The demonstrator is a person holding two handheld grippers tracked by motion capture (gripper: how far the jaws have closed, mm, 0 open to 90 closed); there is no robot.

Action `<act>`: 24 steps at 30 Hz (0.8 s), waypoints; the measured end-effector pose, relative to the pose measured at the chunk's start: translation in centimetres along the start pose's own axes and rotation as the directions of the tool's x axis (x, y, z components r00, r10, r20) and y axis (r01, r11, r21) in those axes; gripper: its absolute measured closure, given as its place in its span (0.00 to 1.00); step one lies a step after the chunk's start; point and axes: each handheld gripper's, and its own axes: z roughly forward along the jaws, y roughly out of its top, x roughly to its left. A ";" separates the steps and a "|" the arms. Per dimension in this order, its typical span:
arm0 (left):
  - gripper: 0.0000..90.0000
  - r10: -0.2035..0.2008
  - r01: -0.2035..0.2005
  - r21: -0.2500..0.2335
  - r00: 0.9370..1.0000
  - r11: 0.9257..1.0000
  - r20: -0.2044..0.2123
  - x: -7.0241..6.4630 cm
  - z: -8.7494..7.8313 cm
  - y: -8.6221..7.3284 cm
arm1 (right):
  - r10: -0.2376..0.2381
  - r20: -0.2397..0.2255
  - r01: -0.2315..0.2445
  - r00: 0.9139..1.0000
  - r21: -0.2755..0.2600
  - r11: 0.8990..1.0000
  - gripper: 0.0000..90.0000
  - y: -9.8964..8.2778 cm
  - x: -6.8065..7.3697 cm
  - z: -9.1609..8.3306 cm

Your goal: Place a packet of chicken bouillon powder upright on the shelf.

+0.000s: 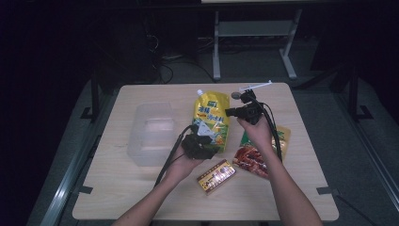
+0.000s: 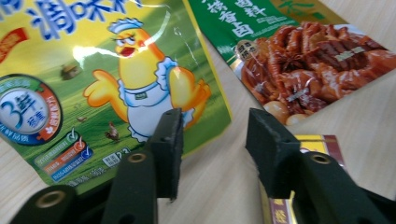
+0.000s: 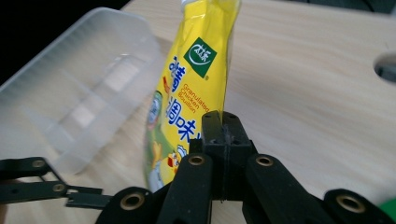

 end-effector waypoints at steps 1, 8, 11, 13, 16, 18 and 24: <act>0.58 0.004 -0.004 -0.001 1.000 1.000 0.001 -0.2 -0.3 -0.2 | -0.029 -0.004 0.029 1.000 -0.009 1.000 1.00 0.2 0.5 -0.2; 0.52 0.020 -0.020 -0.036 1.000 0.999 0.011 -1.2 -1.9 -1.2 | -0.143 -0.015 0.143 0.990 -0.001 0.990 1.00 1.2 3.7 -1.1; 0.49 0.016 -0.015 -0.056 1.000 0.998 0.013 -1.6 -2.4 -1.9 | -0.182 -0.018 0.182 0.983 -0.002 0.983 1.00 1.5 4.8 -1.3; 0.46 -0.001 0.002 -0.061 1.000 0.998 0.014 -2.0 -2.7 -2.6 | -0.221 -0.001 0.221 0.975 0.001 0.975 1.00 1.7 5.4 -1.4; 0.45 0.004 -0.003 -0.070 1.000 0.998 0.022 -2.4 -3.2 -3.4 | -0.253 0.008 0.253 0.967 -0.005 0.967 1.00 1.9 6.2 -1.8; 0.44 0.006 -0.004 -0.081 1.000 0.997 0.023 -2.7 -3.6 -3.8 | -0.267 0.012 0.267 0.964 -0.003 0.964 1.00 2.1 6.7 -1.9; 0.42 0.019 -0.016 -0.078 0.999 0.997 0.034 -3.3 -4.3 -4.6 | -0.281 0.017 0.281 0.960 -0.011 0.960 1.00 2.7 7.6 -2.1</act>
